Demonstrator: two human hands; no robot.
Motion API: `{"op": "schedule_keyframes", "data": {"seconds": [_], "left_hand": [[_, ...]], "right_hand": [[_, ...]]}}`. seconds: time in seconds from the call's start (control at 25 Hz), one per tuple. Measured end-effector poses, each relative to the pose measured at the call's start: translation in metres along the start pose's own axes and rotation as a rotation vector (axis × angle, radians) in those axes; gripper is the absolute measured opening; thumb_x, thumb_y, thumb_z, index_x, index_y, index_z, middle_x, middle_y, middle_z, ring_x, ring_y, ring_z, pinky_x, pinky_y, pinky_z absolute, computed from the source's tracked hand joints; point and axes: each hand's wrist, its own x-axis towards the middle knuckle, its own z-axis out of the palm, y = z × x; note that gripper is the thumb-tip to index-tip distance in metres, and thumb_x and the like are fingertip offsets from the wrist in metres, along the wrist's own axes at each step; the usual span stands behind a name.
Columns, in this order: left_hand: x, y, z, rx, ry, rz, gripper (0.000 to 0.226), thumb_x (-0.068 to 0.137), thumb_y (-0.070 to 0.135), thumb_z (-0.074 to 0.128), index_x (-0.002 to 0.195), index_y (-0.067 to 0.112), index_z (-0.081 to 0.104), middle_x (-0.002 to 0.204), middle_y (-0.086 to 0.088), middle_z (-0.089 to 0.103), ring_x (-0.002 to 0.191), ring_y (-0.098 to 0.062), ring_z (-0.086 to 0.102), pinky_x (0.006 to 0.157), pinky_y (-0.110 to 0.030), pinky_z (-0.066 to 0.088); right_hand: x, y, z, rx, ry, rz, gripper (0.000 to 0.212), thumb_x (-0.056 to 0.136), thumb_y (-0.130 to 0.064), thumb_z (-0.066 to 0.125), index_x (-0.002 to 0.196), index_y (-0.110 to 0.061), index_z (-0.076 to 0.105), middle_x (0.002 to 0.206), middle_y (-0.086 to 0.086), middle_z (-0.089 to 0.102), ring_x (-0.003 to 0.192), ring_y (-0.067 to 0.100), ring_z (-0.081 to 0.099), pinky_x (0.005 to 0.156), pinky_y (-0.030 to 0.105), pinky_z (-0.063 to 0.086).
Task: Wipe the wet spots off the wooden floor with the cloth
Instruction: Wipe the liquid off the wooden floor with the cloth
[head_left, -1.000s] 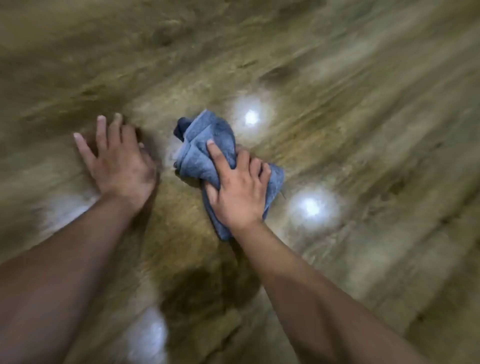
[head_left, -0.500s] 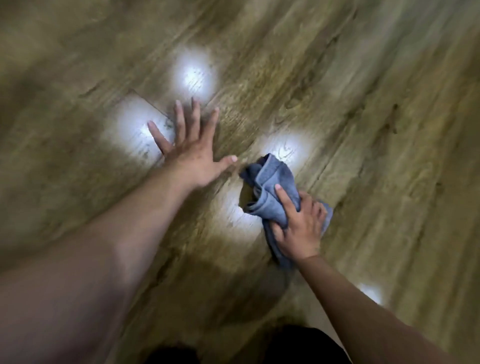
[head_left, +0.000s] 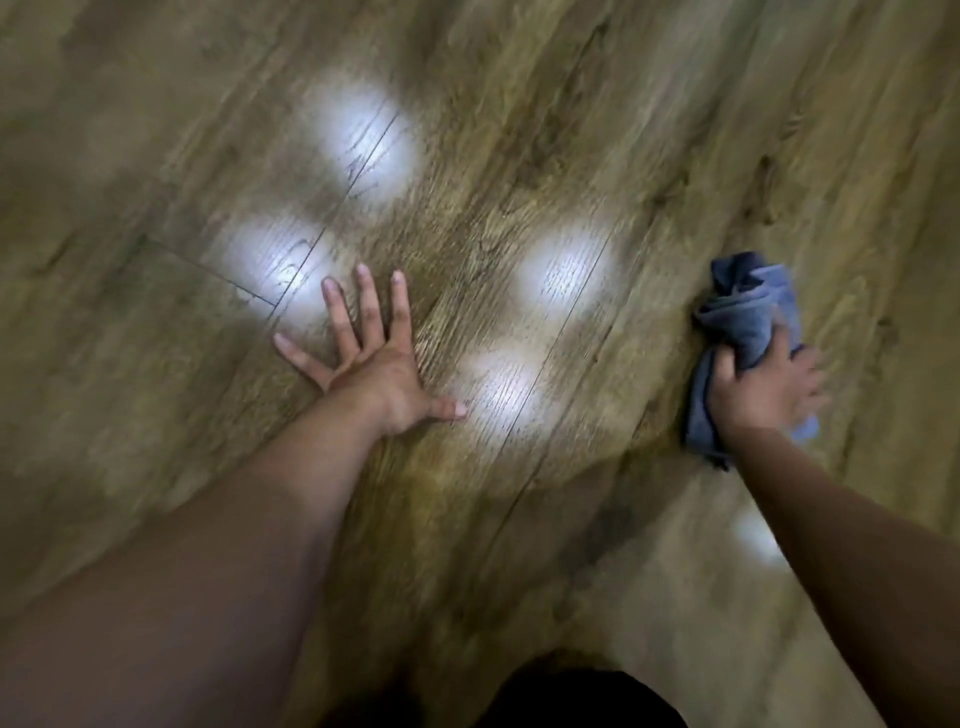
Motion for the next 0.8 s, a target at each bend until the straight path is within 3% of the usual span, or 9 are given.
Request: {"op": "schedule_keyframes", "data": {"seconds": [0.08, 0.16, 0.28, 0.4, 0.48, 0.6, 0.68, 0.8], "left_hand": [[-0.002, 0.001, -0.002, -0.005, -0.013, -0.005, 0.162, 0.048, 0.086, 0.076, 0.135, 0.037, -0.052, 0.129, 0.005, -0.070, 0.118, -0.027, -0.066, 0.089, -0.082, -0.025], [-0.004, 0.000, -0.002, -0.007, -0.018, -0.009, 0.162, 0.046, 0.087, 0.075, 0.135, 0.039, -0.052, 0.130, 0.007, -0.070, 0.121, -0.027, -0.064, 0.089, -0.081, -0.026], [-0.004, 0.003, -0.004, -0.001, -0.032, -0.029, 0.151, 0.055, 0.090, 0.068, 0.133, 0.042, -0.052, 0.129, 0.010, -0.070, 0.124, -0.027, -0.062, 0.090, -0.080, -0.026], [-0.004, 0.008, -0.002, -0.014, -0.003, -0.090, 0.116, 0.079, 0.088, 0.044, 0.141, 0.043, -0.043, 0.133, 0.011, -0.067, 0.131, -0.026, -0.057, 0.097, -0.081, -0.022], [-0.008, 0.014, 0.005, 0.006, 0.114, -0.108, 0.097, 0.088, 0.082, 0.031, 0.151, 0.040, -0.031, 0.147, 0.007, -0.056, 0.140, -0.026, -0.048, 0.103, -0.080, -0.019], [-0.016, 0.046, 0.019, 0.067, 0.264, 0.117, 0.083, 0.096, 0.070, 0.028, 0.154, 0.041, -0.024, 0.152, 0.007, -0.051, 0.142, -0.025, -0.045, 0.095, -0.068, -0.031], [-0.022, 0.078, 0.031, 0.037, 0.213, 0.298, 0.079, 0.096, 0.071, 0.027, 0.153, 0.047, -0.022, 0.153, 0.009, -0.049, 0.140, -0.022, -0.048, 0.089, -0.061, -0.038], [-0.017, 0.096, 0.050, -0.088, -0.006, 0.232, 0.094, 0.088, 0.084, 0.031, 0.151, 0.047, -0.027, 0.151, 0.010, -0.052, 0.136, -0.021, -0.051, 0.101, -0.068, -0.030]], "right_hand": [[-0.008, -0.021, 0.005, 0.021, 0.004, 0.131, 0.072, 0.079, -0.056, 0.042, 0.148, -0.038, 0.032, 0.134, 0.027, 0.043, 0.121, 0.048, 0.041, 0.102, 0.059, 0.026], [-0.038, -0.042, 0.005, 0.072, 0.015, 0.117, 0.072, 0.080, -0.052, 0.048, 0.149, -0.041, 0.032, 0.132, 0.026, 0.043, 0.118, 0.046, 0.042, 0.101, 0.058, 0.026], [-0.106, -0.070, -0.001, 0.095, -0.023, -0.098, 0.077, 0.079, -0.049, 0.061, 0.150, -0.041, 0.033, 0.131, 0.021, 0.046, 0.109, 0.041, 0.045, 0.099, 0.056, 0.029], [-0.195, -0.089, -0.007, 0.099, -0.076, -0.322, 0.088, 0.073, -0.049, 0.068, 0.151, -0.042, 0.030, 0.134, 0.016, 0.044, 0.108, 0.036, 0.044, 0.102, 0.055, 0.031], [-0.236, -0.084, -0.012, 0.125, -0.131, -0.540, 0.089, 0.070, -0.052, 0.069, 0.150, -0.043, 0.032, 0.137, 0.012, 0.041, 0.111, 0.035, 0.044, 0.105, 0.054, 0.028], [-0.219, -0.048, -0.009, 0.125, -0.126, -0.812, 0.078, 0.076, -0.054, 0.060, 0.149, -0.043, 0.037, 0.137, 0.008, 0.040, 0.110, 0.034, 0.045, 0.104, 0.053, 0.029], [-0.197, -0.009, -0.009, 0.112, -0.116, -0.762, 0.075, 0.076, -0.054, 0.054, 0.148, -0.041, 0.040, 0.134, 0.009, 0.044, 0.106, 0.034, 0.047, 0.098, 0.051, 0.033], [-0.156, 0.074, -0.009, 0.071, -0.120, -0.409, 0.074, 0.078, -0.053, 0.049, 0.150, -0.037, 0.040, 0.128, 0.017, 0.049, 0.103, 0.038, 0.049, 0.090, 0.050, 0.037]]}}
